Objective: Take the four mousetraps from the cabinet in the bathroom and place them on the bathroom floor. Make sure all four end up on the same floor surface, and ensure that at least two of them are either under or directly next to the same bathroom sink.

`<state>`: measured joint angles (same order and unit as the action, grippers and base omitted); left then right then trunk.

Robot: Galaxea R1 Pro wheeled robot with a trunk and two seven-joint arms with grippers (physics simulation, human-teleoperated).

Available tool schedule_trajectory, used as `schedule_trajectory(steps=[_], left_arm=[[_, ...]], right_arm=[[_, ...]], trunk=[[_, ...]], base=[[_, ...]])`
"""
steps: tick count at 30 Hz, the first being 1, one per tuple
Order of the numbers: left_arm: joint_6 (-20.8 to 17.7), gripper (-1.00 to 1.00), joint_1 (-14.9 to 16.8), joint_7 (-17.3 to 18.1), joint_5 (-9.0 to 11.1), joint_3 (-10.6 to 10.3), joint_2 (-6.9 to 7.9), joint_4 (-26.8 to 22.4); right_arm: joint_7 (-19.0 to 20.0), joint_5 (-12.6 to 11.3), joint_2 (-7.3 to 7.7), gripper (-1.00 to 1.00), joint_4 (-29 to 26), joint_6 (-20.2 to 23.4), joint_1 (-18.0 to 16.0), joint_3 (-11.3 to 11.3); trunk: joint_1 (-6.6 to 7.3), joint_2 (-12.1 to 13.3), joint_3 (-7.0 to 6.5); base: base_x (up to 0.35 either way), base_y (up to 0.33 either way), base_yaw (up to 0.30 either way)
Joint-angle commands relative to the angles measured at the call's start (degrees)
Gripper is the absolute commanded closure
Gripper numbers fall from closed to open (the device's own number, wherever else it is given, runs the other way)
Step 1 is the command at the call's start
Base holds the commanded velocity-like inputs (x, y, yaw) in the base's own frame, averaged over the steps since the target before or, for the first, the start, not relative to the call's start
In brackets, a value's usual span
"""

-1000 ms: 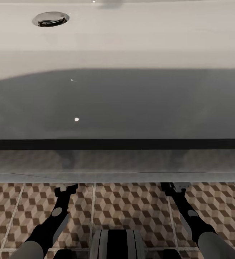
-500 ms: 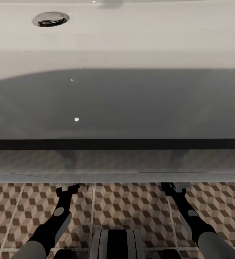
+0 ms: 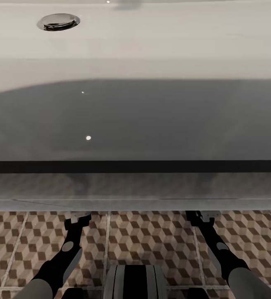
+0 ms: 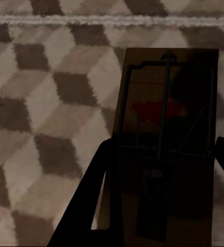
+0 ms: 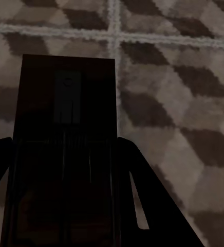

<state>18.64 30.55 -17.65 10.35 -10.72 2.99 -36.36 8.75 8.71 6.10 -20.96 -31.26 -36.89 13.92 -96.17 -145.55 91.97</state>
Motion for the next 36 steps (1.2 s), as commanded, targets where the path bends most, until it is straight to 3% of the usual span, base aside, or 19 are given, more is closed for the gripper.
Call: schedule_trajectory(steps=[1, 36], left_arm=[[0.2, 1.0, 0.0, -0.4, 0.6, -0.6, 0.06, 0.7], [0.3, 1.0, 0.0, 0.0, 0.8, -0.7, -0.12, 2.3]], right_arm=[[0.3, 0.5, -0.04, 1.0, 0.0, -0.2, 0.0, 0.5], [0.2, 0.5, -0.04, 1.0, 0.0, -0.2, 0.0, 0.4]], trunk=[[0.01, 0.0, 0.03], [0.01, 0.0, 0.03]], base=[[0.0, 0.0, 0.0], [0.0, 0.0, 0.0]])
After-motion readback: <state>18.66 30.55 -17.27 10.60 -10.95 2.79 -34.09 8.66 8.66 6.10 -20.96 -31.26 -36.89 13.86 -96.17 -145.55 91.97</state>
